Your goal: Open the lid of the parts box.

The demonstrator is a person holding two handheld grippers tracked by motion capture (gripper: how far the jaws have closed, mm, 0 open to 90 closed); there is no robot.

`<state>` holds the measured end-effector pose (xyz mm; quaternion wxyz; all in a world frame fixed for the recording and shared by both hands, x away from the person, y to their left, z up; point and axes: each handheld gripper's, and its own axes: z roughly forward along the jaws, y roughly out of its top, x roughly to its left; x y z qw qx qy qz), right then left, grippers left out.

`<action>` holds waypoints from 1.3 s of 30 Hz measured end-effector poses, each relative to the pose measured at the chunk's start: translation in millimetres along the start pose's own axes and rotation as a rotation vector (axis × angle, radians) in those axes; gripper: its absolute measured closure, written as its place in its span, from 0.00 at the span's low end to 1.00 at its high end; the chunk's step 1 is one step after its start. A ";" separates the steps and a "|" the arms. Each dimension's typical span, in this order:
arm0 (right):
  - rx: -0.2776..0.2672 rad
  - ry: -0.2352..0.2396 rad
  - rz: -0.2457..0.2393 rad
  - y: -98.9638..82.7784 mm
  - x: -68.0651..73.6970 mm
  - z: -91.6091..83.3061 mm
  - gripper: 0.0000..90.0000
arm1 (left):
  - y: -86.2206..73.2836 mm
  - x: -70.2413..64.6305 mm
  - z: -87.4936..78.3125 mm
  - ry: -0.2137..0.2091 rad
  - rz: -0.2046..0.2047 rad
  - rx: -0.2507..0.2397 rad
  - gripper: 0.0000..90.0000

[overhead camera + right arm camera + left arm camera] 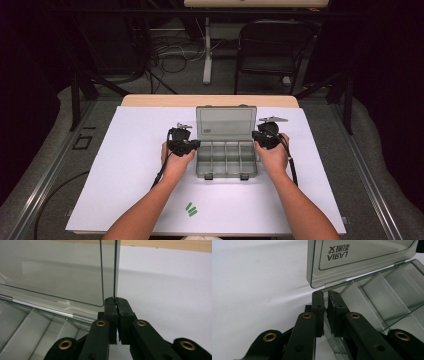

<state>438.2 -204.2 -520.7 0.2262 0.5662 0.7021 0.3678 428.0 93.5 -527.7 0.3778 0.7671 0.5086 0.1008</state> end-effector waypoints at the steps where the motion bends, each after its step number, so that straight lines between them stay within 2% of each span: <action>1: 0.001 0.000 0.005 0.2 0.0 0.3 0.98 | -0.2 -0.2 0.1 0.002 0.002 -0.001 0.94; 10: 0.007 -0.005 0.032 1.7 -0.1 3.2 0.98 | -0.6 -0.9 0.0 0.008 0.021 -0.002 0.94; 11: 0.023 -0.005 0.032 2.4 -0.5 2.3 0.98 | -0.7 -0.7 0.1 0.006 0.020 -0.003 0.94; 12: 0.008 -0.005 0.037 2.3 -0.4 3.9 0.98 | -0.6 -0.8 0.1 0.008 0.021 -0.003 0.94; 27: 0.005 0.009 0.088 3.1 -4.4 11.7 0.98 | -1.5 -1.1 0.4 0.011 0.021 -0.012 0.94; 28: 0.030 0.012 0.085 3.9 -5.0 10.2 0.98 | -1.4 -1.1 0.4 0.011 0.022 -0.011 0.94; 29: 0.007 0.010 0.092 3.2 -4.6 12.4 0.98 | -1.5 -1.2 0.4 0.012 0.022 -0.012 0.94; 39: 0.011 0.015 0.116 2.9 -5.9 15.2 0.98 | -1.5 -1.3 0.6 0.014 0.024 -0.015 0.94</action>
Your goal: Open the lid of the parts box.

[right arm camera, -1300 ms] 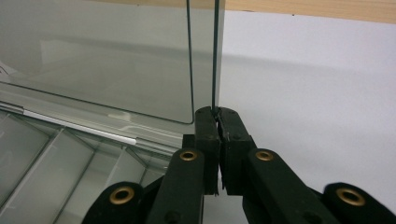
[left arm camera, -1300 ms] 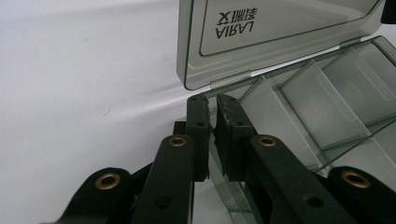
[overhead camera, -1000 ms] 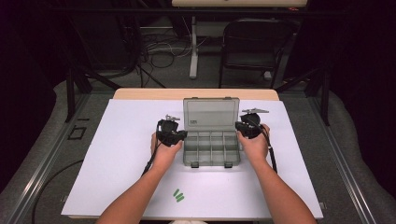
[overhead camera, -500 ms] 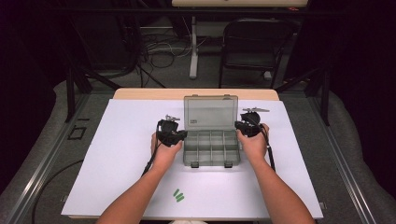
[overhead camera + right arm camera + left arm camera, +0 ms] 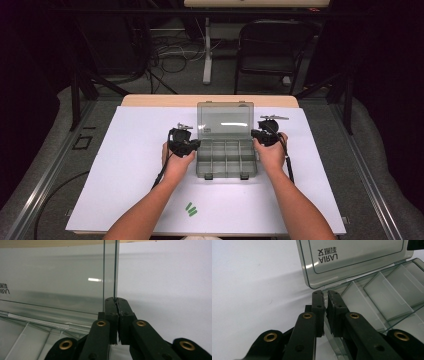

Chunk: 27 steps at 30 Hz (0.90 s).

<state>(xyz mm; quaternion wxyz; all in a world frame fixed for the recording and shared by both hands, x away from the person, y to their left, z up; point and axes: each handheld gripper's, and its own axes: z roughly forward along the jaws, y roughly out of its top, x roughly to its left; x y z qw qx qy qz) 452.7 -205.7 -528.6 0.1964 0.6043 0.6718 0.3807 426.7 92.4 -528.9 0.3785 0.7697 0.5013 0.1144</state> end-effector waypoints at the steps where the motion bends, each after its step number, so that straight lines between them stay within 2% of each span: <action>1: 0.001 0.000 0.000 0.0 -0.1 0.1 0.98 | 0.0 0.0 0.1 0.000 0.000 -0.001 0.94; 6: 0.014 -0.001 -0.002 0.1 -0.6 -0.3 0.98 | 0.2 0.0 0.5 -0.001 -0.002 -0.003 0.94; 8: 0.000 0.000 0.003 -0.5 -0.4 1.3 0.98 | 0.2 0.3 0.6 -0.003 -0.002 -0.004 0.94; 11: 0.015 -0.002 0.004 -0.3 -0.8 1.1 0.98 | 0.2 0.3 0.7 -0.002 -0.002 -0.005 0.94; 14: 0.004 -0.008 0.006 -1.3 -0.5 3.3 0.98 | 0.0 0.3 0.8 -0.003 -0.003 -0.006 0.94; 15: 0.022 -0.007 0.004 -1.0 -0.8 2.2 0.99 | 0.0 0.3 0.8 -0.003 -0.003 -0.007 0.94; 16: 0.005 -0.006 0.011 -1.6 -0.7 3.9 0.99 | 0.0 0.3 0.8 -0.003 -0.003 -0.006 0.94; 18: 0.027 -0.004 0.012 -1.2 -1.6 3.1 0.99 | 0.0 0.3 0.8 -0.002 -0.002 -0.006 0.94; 19: 0.011 -0.005 0.015 -1.7 -1.4 4.6 0.99 | 0.0 0.3 0.8 -0.002 -0.002 -0.006 0.94; 25: 0.012 -0.007 0.016 -2.0 -1.3 5.5 0.99 | 0.0 0.2 0.9 -0.002 -0.001 -0.007 0.94; 27: 0.030 -0.010 0.016 -1.7 -1.6 4.3 0.99 | -0.1 0.2 0.9 -0.002 -0.002 -0.007 0.94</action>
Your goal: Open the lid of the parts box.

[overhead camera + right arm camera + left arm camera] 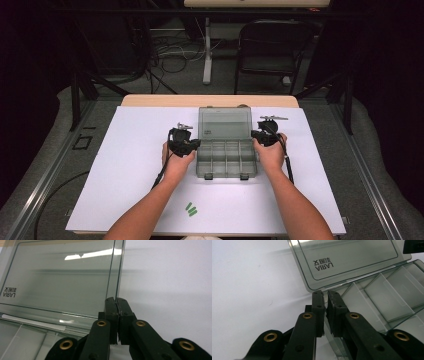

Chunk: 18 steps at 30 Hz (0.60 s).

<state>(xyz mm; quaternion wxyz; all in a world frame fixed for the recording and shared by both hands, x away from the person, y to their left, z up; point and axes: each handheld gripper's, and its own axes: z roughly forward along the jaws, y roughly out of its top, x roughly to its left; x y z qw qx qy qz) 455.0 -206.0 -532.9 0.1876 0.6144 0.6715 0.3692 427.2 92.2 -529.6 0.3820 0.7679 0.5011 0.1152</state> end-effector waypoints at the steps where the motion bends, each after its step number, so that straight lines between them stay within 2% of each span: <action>1: -0.001 0.001 -0.001 -0.1 -0.1 0.2 0.99 | -0.2 -0.2 0.2 0.003 0.000 -0.004 0.94; 10: -0.011 0.003 0.015 -0.8 0.5 3.1 0.99 | -0.4 -0.2 0.0 0.003 0.000 -0.004 0.94; 15: -0.009 0.005 0.009 -1.3 -0.4 3.2 0.98 | -0.5 -0.2 -0.2 0.003 0.001 -0.002 0.94; 17: 0.009 0.005 0.003 -1.0 -0.7 2.2 0.98 | -0.5 -0.2 -0.1 0.003 -0.001 -0.004 0.94; 18: -0.004 0.005 0.007 -1.4 -0.3 3.4 0.98 | -0.6 -0.2 0.0 0.003 -0.002 -0.004 0.94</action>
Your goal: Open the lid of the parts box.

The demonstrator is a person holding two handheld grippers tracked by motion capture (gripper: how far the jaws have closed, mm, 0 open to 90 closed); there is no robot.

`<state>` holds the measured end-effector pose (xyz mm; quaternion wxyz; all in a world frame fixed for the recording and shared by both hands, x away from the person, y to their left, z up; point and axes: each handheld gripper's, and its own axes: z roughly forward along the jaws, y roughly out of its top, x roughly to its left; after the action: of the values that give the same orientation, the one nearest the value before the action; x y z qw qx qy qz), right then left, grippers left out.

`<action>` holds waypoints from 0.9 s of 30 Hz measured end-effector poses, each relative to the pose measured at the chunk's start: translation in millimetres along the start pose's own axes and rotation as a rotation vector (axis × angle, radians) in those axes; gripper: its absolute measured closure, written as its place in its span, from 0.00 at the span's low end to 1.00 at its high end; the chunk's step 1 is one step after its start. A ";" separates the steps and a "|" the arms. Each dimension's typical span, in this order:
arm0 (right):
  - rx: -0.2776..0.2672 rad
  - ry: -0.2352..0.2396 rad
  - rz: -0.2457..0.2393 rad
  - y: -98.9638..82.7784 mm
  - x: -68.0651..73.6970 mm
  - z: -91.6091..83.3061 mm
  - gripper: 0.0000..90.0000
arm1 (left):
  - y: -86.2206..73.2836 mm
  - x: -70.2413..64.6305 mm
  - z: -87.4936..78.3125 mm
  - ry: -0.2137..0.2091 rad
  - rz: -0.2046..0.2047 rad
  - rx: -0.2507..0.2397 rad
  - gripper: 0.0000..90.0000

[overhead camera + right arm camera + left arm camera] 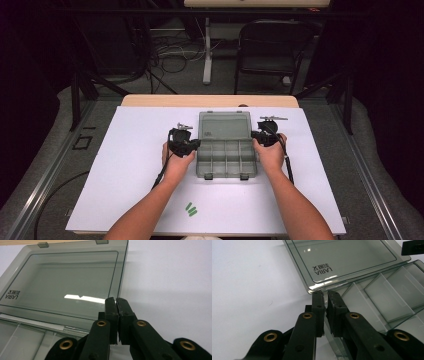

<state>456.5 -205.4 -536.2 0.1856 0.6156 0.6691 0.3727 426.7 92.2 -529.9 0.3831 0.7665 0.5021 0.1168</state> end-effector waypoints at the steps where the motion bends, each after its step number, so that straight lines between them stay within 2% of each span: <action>1: -0.002 0.000 -0.002 -0.1 -0.2 0.3 0.98 | -0.1 0.0 0.0 0.000 0.000 0.000 0.94; 8: 0.011 -0.005 -0.014 0.1 0.1 -1.6 0.98 | -0.1 0.0 -0.2 0.001 0.003 0.001 0.94; 9: -0.012 -0.004 -0.016 -0.2 0.2 -0.9 0.94 | -0.1 -0.1 -0.2 0.001 0.003 0.001 0.94; 11: -0.010 -0.006 -0.027 0.7 0.8 -4.6 0.90 | -0.1 0.0 -0.2 0.001 0.004 0.001 0.94; 12: -0.031 -0.011 -0.034 0.6 1.6 -4.6 0.89 | -0.1 0.0 -0.2 0.001 0.003 0.001 0.94; 13: -0.017 -0.010 -0.041 1.3 2.2 -7.9 0.88 | 0.0 -0.1 -0.2 0.001 0.003 0.002 0.94; 17: -0.049 -0.001 -0.057 2.2 3.3 -14.1 0.81 | -0.1 -0.5 -0.3 0.003 0.003 0.003 0.94; 27: -0.067 0.005 -0.125 2.5 8.4 -28.6 0.62 | 0.7 0.7 -1.4 -0.006 -0.007 0.008 0.93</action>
<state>436.4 -205.2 -513.9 0.2271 0.5652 0.6938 0.3842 426.7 93.4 -528.6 0.3817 0.7667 0.5041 0.1112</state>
